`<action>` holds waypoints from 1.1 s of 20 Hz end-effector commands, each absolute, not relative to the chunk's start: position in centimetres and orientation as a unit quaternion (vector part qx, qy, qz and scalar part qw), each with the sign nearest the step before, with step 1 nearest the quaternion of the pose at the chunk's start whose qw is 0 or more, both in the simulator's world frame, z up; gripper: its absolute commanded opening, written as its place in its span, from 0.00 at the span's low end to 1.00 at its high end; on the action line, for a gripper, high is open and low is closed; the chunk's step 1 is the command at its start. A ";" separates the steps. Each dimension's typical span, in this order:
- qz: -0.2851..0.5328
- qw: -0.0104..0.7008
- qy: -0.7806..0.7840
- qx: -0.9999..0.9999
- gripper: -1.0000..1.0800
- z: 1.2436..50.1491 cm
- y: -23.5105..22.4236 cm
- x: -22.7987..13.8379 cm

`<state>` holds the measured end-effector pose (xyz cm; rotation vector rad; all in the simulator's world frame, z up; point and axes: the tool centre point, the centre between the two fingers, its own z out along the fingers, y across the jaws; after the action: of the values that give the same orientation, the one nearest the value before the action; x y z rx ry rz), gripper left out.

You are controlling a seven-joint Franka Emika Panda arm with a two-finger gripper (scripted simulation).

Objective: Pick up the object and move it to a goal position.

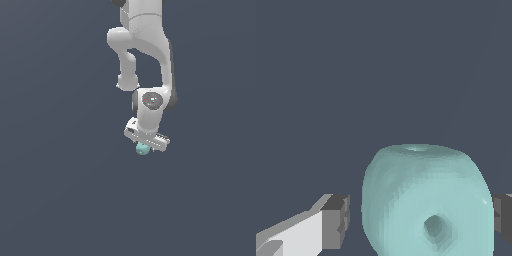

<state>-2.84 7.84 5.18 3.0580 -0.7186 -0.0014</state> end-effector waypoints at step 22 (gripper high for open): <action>0.000 0.000 -0.229 0.973 0.00 4.9 7.2 -2.8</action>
<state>-2.82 7.51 4.51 3.0588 -0.7181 -0.0002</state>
